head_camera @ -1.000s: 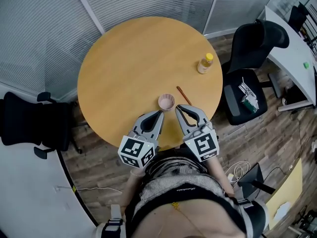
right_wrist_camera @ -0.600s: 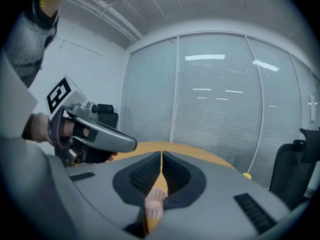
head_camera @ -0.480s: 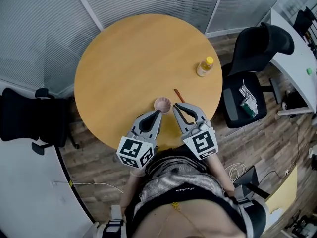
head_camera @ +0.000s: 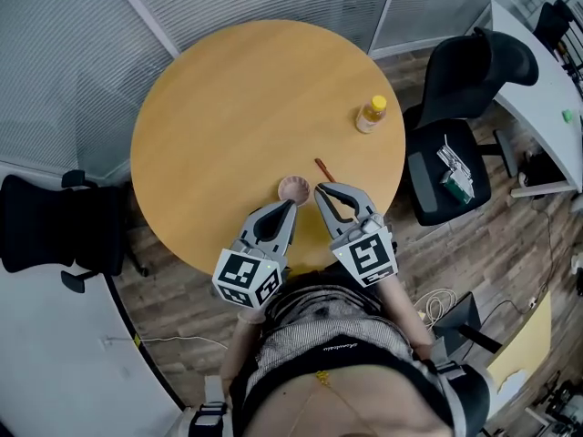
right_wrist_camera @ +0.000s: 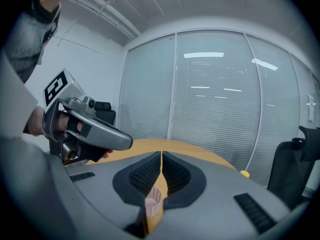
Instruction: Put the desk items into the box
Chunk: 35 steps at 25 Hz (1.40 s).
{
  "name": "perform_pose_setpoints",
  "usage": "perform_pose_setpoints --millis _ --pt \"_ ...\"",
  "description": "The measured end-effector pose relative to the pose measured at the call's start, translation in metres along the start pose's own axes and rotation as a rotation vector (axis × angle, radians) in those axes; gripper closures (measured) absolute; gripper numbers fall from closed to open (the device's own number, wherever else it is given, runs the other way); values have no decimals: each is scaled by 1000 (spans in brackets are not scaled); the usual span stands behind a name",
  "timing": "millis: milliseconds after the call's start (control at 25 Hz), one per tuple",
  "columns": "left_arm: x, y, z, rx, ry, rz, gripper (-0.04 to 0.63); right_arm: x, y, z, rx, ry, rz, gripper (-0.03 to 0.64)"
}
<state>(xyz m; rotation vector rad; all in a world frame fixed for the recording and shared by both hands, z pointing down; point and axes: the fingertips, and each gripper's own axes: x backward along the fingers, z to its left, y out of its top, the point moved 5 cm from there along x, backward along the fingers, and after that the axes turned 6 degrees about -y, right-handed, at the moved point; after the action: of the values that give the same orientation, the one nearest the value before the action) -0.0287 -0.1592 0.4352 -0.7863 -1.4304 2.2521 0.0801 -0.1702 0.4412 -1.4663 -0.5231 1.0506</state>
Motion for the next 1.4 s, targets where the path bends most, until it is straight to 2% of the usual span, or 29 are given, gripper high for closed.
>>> perform_pose_setpoints --millis 480,640,1080,1400 --pt "12 -3 -6 15 -1 1 577 -10 -35 -8 56 -22 102 593" --pt "18 -7 -4 13 7 19 577 -15 -48 -16 36 -37 127 592" --pt "30 -16 4 27 26 50 577 -25 -82 -29 96 -66 227 594" --pt "33 -22 5 32 38 62 577 -38 -105 -36 125 -42 294 594"
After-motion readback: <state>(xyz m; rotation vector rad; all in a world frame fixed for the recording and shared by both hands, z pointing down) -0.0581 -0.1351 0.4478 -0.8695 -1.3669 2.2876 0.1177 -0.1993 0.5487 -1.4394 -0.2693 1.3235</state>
